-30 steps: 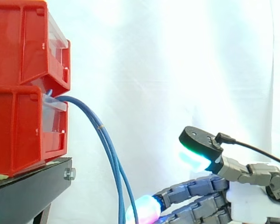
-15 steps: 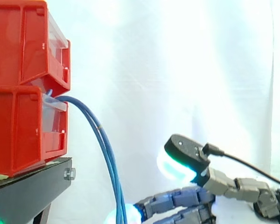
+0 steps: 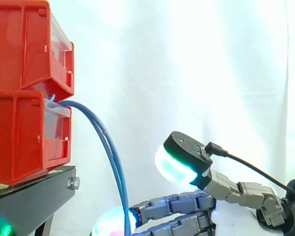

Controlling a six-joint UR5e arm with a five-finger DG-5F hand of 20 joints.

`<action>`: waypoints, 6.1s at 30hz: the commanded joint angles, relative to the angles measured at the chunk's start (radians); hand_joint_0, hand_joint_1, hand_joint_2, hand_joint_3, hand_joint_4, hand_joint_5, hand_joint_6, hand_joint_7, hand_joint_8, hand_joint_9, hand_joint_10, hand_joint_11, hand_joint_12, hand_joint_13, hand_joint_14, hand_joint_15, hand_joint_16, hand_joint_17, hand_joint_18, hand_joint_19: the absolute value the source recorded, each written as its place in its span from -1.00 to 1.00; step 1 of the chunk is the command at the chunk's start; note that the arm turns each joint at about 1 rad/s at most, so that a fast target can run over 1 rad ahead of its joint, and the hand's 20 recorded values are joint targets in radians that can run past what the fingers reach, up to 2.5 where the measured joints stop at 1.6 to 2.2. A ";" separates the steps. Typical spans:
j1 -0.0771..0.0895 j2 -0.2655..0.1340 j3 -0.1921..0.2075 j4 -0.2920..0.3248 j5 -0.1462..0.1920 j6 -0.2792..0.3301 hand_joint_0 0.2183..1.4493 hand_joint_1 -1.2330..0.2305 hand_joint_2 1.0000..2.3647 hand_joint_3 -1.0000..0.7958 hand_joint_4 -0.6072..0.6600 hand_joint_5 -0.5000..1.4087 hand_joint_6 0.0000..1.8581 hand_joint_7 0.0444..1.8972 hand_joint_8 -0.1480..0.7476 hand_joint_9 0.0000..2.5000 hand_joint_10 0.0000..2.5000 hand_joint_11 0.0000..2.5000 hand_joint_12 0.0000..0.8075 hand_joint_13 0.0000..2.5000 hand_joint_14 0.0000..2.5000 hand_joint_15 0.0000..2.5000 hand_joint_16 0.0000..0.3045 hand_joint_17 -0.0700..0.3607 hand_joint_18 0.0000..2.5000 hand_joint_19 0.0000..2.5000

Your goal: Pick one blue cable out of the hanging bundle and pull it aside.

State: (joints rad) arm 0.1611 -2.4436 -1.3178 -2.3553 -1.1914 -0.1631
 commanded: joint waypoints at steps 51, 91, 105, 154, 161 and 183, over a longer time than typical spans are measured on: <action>-0.002 0.025 0.109 -0.045 -0.154 0.004 -0.45 -0.15 -0.99 -0.31 0.31 -0.55 -0.44 0.39 0.02 -0.36 -1.00 -0.83 -0.18 -0.46 -0.99 -0.73 -0.69 -0.18 -0.56 -0.69; 0.006 0.032 0.126 -0.151 -0.157 0.056 -0.47 -0.17 -1.00 -0.43 0.28 -0.61 -0.04 0.19 0.11 -0.20 -0.99 -0.67 -0.14 -0.31 -0.99 -0.67 -0.68 -0.17 -0.32 -0.61; -0.006 0.031 0.170 -0.154 -0.155 0.056 -0.51 -0.08 -1.00 -0.41 0.28 -0.60 -0.07 0.18 0.15 -0.19 -0.99 -0.69 -0.09 -0.29 -0.99 -0.65 -0.67 -0.15 -0.30 -0.60; -0.026 0.038 0.209 -0.243 -0.191 0.080 -0.43 -0.29 -0.96 0.05 0.23 -0.64 -0.04 0.23 0.13 -0.21 -0.99 -0.62 -0.10 -0.28 -0.99 -0.63 -0.68 -0.17 -0.25 -0.57; -0.029 0.038 0.224 -0.263 -0.191 0.080 -0.19 -0.55 -0.95 0.06 0.07 -0.64 -0.02 0.63 0.09 -0.20 -0.99 -0.61 -0.16 -0.27 -0.99 -0.66 -0.71 -0.21 -0.25 -0.63; -0.052 0.058 0.224 -0.352 -0.223 0.083 -0.54 -0.24 -1.00 -0.44 0.08 -0.56 -0.05 0.27 0.13 -0.05 -0.99 -0.63 -0.12 -0.17 -0.99 -0.61 -0.69 -0.18 -0.18 -0.58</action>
State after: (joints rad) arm 0.1104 -2.3858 -1.0942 -2.7063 -1.4142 -0.0798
